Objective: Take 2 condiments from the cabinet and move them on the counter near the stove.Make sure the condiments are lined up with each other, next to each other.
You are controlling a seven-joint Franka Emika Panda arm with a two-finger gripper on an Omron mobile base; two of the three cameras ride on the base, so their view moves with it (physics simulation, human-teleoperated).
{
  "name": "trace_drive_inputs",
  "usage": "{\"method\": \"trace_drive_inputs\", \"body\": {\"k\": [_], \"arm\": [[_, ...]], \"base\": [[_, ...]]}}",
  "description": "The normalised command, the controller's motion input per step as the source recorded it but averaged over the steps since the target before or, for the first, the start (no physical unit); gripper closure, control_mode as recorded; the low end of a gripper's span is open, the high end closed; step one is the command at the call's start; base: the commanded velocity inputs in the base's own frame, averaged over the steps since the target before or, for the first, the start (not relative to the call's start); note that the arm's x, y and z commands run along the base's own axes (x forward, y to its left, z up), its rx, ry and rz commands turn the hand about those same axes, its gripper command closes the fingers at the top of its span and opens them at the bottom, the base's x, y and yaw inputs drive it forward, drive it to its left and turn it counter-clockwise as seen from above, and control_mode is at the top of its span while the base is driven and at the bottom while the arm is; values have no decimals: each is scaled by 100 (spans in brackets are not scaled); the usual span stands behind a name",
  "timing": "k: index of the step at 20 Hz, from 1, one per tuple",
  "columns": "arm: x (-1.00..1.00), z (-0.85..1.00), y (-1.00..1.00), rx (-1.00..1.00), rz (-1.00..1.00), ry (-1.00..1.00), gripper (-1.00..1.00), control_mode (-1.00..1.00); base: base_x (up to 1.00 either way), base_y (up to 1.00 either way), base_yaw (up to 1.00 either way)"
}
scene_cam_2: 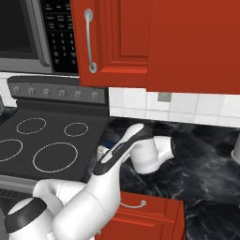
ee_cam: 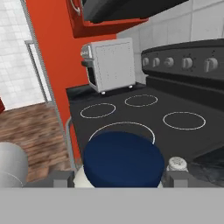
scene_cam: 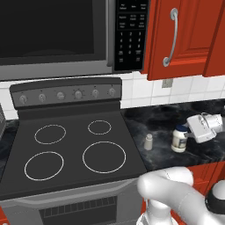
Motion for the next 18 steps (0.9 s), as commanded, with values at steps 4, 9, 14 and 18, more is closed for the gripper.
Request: {"method": "trace_drive_inputs", "body": {"k": [4, 9, 14, 18], "arm": [[45, -41, -12, 0, 0, 5, 100, -100], [38, -36, 0, 0, 0, 0, 100, -100], [26, -34, 1, 0, 0, -8, 100, -100], [20, -31, 0, 0, 0, -11, 100, -100]], "base": [[0, 0, 0], [0, 0, 0], [0, 0, 0], [0, 0, 0]]}}
